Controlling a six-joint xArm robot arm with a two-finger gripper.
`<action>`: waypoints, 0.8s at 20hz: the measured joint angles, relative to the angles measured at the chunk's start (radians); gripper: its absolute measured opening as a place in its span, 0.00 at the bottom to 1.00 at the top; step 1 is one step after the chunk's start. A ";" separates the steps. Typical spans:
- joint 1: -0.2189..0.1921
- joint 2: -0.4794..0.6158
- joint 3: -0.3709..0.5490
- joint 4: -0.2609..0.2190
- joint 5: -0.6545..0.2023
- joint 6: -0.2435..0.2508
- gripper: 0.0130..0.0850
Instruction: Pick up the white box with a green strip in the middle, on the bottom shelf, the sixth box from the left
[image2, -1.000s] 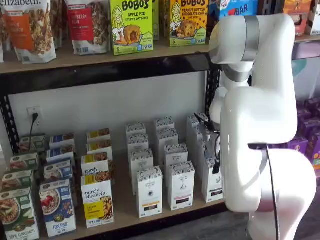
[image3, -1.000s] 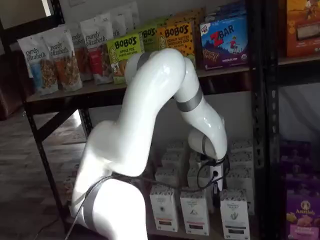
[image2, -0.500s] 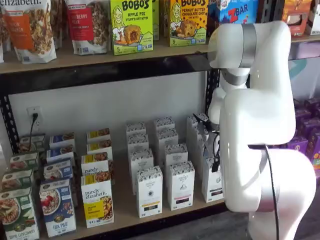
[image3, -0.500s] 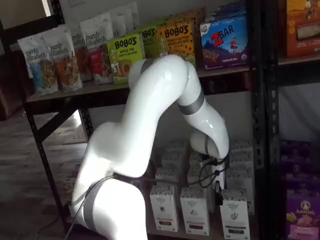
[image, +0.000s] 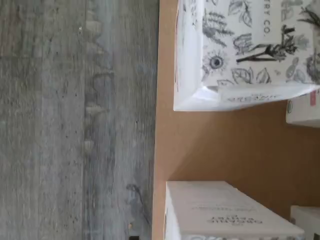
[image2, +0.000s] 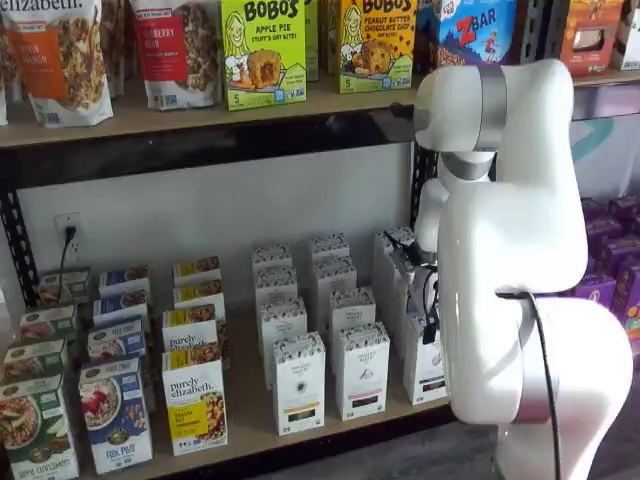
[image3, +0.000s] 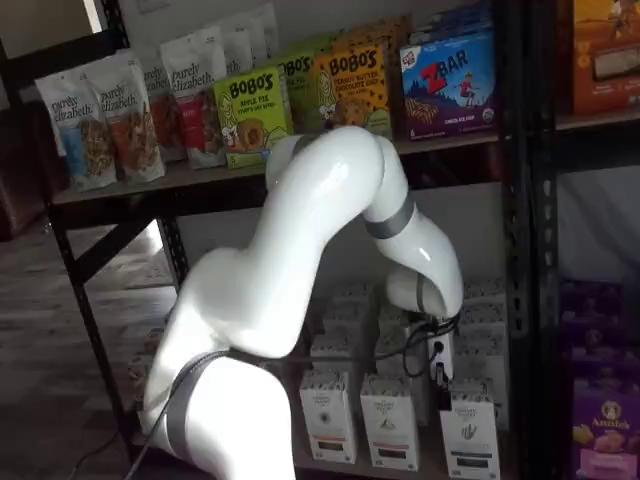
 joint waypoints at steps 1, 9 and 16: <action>0.001 0.008 -0.007 -0.011 -0.001 0.011 1.00; 0.000 0.063 -0.050 -0.096 -0.022 0.085 1.00; -0.004 0.096 -0.090 -0.171 -0.006 0.148 1.00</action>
